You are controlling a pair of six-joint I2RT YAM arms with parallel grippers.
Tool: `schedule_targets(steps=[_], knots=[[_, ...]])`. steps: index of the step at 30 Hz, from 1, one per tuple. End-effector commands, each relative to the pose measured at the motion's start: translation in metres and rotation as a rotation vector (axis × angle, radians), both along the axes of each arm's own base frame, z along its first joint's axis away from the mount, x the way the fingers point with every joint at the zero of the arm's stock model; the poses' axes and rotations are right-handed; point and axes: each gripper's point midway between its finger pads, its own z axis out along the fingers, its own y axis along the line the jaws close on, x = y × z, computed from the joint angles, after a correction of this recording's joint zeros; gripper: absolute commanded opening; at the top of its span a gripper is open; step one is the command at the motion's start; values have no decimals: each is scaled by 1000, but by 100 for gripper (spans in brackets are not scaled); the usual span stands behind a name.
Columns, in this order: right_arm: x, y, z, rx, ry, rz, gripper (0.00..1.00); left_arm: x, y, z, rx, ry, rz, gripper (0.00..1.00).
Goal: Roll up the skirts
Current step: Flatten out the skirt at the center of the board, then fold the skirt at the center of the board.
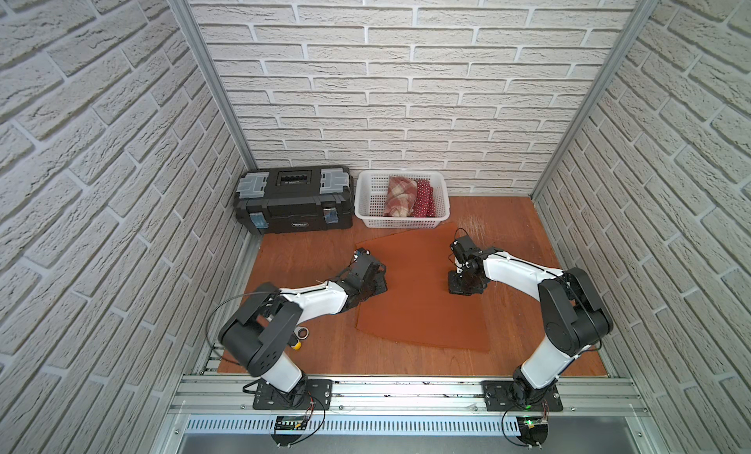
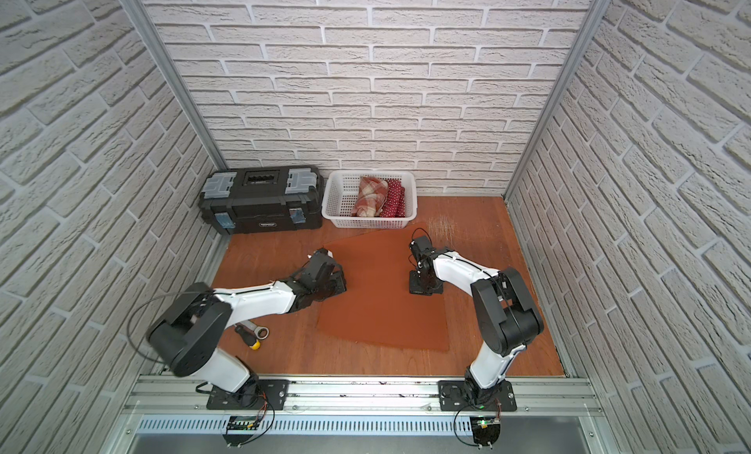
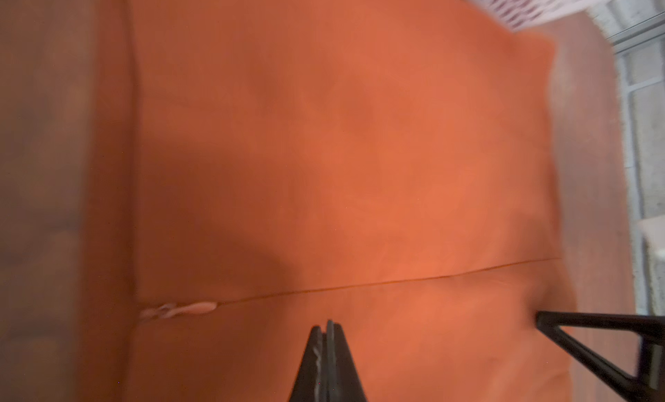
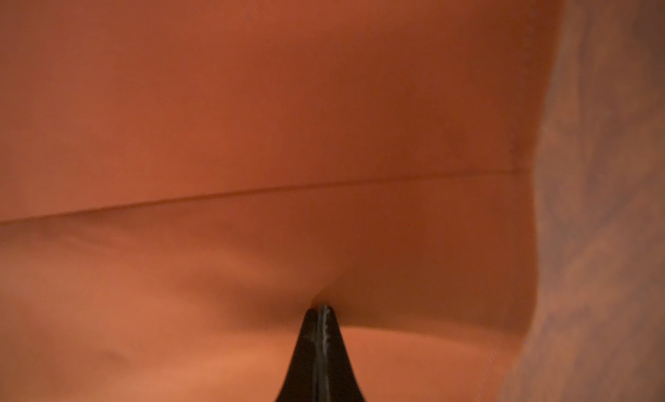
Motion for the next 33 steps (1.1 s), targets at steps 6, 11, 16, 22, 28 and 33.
schedule_targets(steps=[6,11,16,22,28,33], knots=[[-10,-1,114,71,-323,64,37,-25,70,118,48,-309,95,98],[-44,-7,138,164,-469,42,77,-51,110,109,-134,-276,230,98],[-115,-38,84,100,-206,-149,67,-101,122,52,-210,9,267,56],[-171,-41,29,186,-45,-354,62,-151,102,-5,-181,263,232,47],[-182,-52,11,181,-63,-471,63,-155,77,-30,-103,308,183,63],[-179,-47,-1,179,-23,-481,63,-136,64,-38,-116,275,190,67]])
